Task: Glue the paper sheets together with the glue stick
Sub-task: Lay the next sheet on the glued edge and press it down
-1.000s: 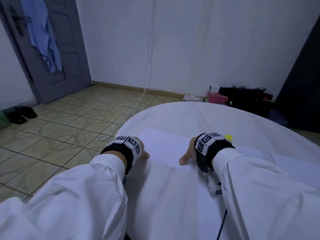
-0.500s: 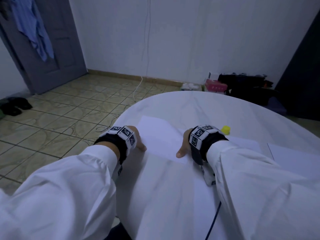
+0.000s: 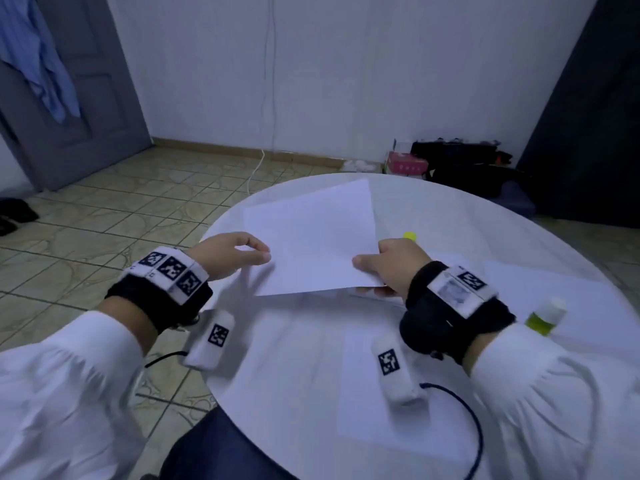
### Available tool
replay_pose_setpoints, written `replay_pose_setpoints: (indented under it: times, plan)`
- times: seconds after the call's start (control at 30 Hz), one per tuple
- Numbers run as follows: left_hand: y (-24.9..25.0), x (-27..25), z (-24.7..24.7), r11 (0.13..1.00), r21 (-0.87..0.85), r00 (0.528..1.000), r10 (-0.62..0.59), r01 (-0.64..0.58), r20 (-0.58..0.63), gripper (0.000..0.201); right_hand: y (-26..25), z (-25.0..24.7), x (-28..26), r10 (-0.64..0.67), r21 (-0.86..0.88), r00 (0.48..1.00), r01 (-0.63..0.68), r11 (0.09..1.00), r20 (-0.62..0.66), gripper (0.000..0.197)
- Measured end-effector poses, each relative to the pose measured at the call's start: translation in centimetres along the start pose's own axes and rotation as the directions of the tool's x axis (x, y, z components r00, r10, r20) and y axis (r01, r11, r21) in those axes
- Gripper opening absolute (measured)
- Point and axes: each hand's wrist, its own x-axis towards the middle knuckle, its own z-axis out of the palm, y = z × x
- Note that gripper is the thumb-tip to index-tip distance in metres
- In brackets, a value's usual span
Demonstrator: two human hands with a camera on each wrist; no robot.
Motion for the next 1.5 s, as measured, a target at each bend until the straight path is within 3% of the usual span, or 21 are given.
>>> replay_pose_setpoints:
  times: [0.1, 0.17, 0.33, 0.43, 0.53, 0.67, 1.0, 1.5]
  plan:
    - [1.7, -2.4, 1.6, 0.928, -0.371, 0.993, 0.007, 0.037, 0.116, 0.006, 2.4, -3.3, -3.2, 0.001, 0.151, 0.999, 0.005, 0.989, -0.040, 0.031]
    - [3.1, -4.2, 3.1, 0.891, -0.453, 0.980, 0.060, 0.034, 0.191, 0.015, 4.0, -5.6, -5.3, 0.017, 0.204, 0.998, -0.004, 0.979, -0.064, 0.032]
    - [6.0, -8.3, 7.4, 0.944, -0.327, 0.957, 0.137, -0.048, 0.255, 0.014, 8.5, -9.4, -9.2, 0.079, 0.115, 0.995, -0.072, 0.991, -0.064, 0.023]
    - [6.4, -9.4, 9.5, 0.981, -0.157, 0.932, 0.163, -0.117, 0.323, 0.012, 10.7, -10.6, -10.8, 0.112, -0.039, 0.994, -0.113, 0.993, -0.010, 0.019]
    - [6.4, -9.9, 10.9, 0.985, 0.020, 0.907, 0.152, -0.173, 0.393, 0.011, 12.0, -11.1, -11.1, 0.146, -0.222, 0.989, -0.146, 0.964, -0.015, 0.024]
    - [6.2, -10.0, 11.8, 0.977, 0.112, 0.886, 0.113, -0.181, 0.450, 0.015, 12.9, -11.5, -10.8, 0.200, -0.305, 0.980, -0.186, 0.934, 0.015, 0.021]
    - [6.0, -10.3, 12.5, 0.959, 0.187, 0.870, 0.099, -0.213, 0.482, 0.020, 14.4, -10.7, -10.6, 0.251, -0.441, 0.968, -0.215, 0.871, 0.025, 0.020]
    - [5.6, -10.0, 12.3, 0.961, 0.180, 0.861, 0.093, -0.208, 0.500, 0.021, 14.9, -10.5, -10.6, 0.229, -0.477, 0.974, -0.203, 0.855, -0.005, 0.025]
